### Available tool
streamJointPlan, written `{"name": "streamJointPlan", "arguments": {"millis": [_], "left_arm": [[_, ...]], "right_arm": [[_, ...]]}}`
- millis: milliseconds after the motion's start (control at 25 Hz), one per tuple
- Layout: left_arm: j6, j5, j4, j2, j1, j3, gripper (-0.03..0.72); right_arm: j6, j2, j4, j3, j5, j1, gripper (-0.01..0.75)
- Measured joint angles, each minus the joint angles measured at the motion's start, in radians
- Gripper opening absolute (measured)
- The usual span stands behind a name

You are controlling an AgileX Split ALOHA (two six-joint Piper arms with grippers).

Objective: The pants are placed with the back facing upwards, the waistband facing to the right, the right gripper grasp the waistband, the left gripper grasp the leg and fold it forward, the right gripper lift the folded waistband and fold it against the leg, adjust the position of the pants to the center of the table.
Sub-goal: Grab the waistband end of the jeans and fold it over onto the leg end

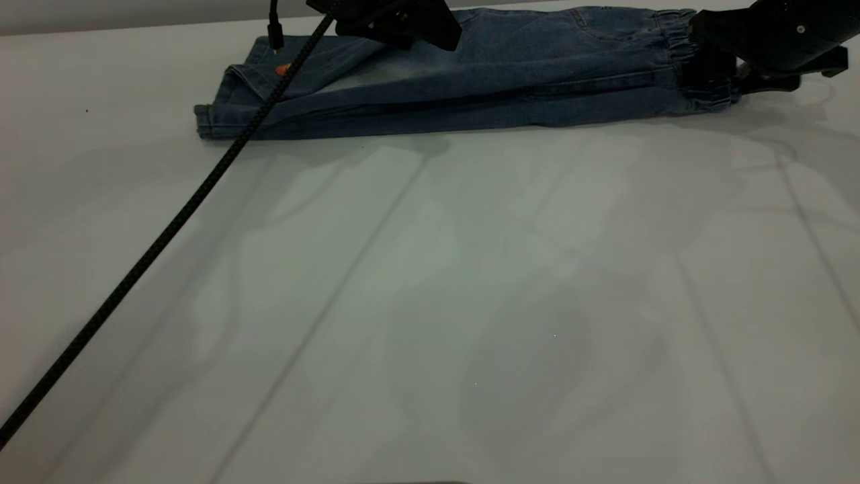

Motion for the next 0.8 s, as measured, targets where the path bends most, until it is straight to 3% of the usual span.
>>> {"name": "streamJointPlan", "arguments": {"millis": [120, 240, 520, 800], "left_arm": [[0.000, -0.002, 0.000, 0.000, 0.000, 0.000, 0.514], [0.000, -0.007, 0.005, 0.000, 0.000, 0.000, 0.514], [0.000, -0.036, 0.036, 0.074, 0.000, -0.001, 0.514], [0.001, -0.037, 0.027, 0.118, -0.017, -0.011, 0.514]], "right_arm": [[0.006, -0.008, -0.004, 0.000, 0.018, -0.004, 0.113], [0.009, -0.041, -0.032, 0.012, 0.076, -0.020, 0.110], [0.009, -0.243, -0.101, 0.029, 0.325, -0.080, 0.102], [0.006, -0.363, -0.115, 0.030, 0.461, -0.073, 0.102]]}}
